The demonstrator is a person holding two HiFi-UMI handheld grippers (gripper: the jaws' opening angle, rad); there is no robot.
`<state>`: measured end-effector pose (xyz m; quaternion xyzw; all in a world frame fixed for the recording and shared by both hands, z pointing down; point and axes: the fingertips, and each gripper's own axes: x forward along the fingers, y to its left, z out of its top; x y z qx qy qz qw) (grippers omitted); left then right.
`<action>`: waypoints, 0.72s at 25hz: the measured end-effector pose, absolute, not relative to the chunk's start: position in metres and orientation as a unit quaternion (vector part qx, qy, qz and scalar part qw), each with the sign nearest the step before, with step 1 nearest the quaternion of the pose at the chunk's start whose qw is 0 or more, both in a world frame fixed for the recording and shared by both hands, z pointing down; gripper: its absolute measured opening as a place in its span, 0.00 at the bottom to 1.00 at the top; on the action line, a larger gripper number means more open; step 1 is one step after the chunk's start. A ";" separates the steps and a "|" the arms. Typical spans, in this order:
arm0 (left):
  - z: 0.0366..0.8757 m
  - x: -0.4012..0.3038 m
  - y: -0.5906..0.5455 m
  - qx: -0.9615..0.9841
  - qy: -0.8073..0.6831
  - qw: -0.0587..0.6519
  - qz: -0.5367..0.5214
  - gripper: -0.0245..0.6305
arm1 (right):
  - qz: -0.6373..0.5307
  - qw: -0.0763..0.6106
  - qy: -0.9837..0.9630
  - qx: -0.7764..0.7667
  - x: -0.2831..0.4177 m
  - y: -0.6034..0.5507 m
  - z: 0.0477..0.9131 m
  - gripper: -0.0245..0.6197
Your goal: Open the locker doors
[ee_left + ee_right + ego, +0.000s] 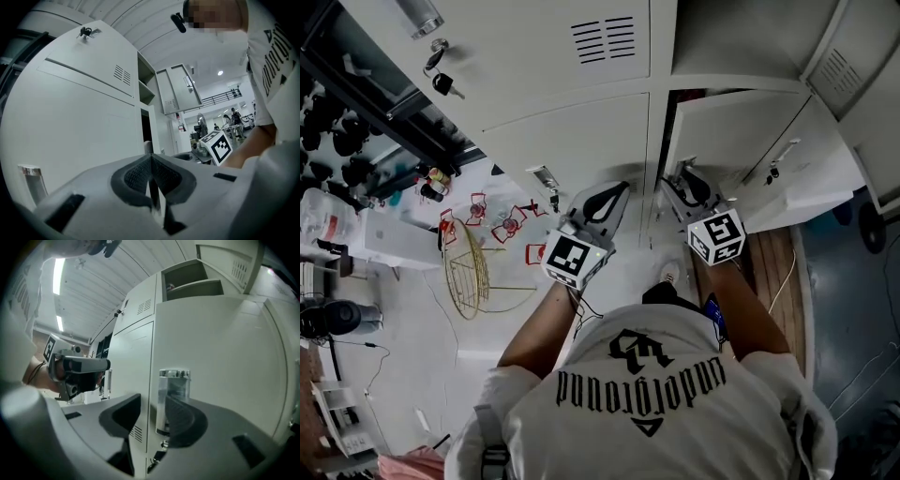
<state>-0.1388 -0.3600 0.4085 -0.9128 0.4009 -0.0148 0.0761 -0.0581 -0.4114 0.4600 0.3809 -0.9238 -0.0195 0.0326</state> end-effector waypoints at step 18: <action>0.416 -0.062 -0.323 -0.943 0.328 0.059 0.000 0.05 | -0.015 0.050 -0.904 0.424 0.028 -0.321 0.463 0.23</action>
